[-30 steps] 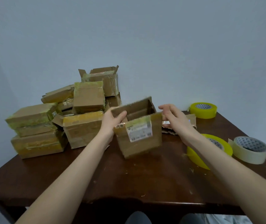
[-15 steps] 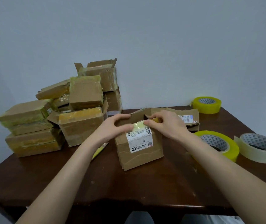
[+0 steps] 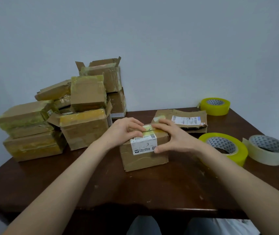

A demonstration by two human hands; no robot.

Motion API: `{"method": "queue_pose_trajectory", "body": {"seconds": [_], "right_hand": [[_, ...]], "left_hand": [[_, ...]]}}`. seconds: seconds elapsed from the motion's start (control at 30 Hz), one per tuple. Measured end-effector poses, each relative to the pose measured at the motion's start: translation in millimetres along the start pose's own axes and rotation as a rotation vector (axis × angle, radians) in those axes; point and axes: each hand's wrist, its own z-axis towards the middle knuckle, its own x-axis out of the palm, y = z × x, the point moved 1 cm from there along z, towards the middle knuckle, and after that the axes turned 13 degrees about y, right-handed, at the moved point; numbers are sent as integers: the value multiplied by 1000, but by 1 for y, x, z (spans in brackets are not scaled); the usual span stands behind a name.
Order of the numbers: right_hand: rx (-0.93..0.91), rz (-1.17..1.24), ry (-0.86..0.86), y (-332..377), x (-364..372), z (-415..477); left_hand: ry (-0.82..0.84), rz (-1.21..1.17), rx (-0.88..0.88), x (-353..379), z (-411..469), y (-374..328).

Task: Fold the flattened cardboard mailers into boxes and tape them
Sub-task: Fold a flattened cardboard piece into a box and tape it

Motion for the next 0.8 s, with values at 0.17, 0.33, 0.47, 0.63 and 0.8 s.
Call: {"method": "queue_pose_trajectory", "body": {"seconds": [0.17,0.33,0.47,0.63,0.8], "right_hand": [[93,-63,-122,7,-6,-1],[217,-235,-138,14,-11,-12],[277,-59,-135,-4,-25,-42],[726,-365,-54,-29,-33,-90],[687,-528,-84,-33,-23,-99]], "left_hand": [[6,327,-194,11,0,-27],[91,451,-218,41,0,-32],[36,523,-193,48,3,-30],[-11,542,-197,52,2,-28],[-59,457,-213,49,1,-31]]}}
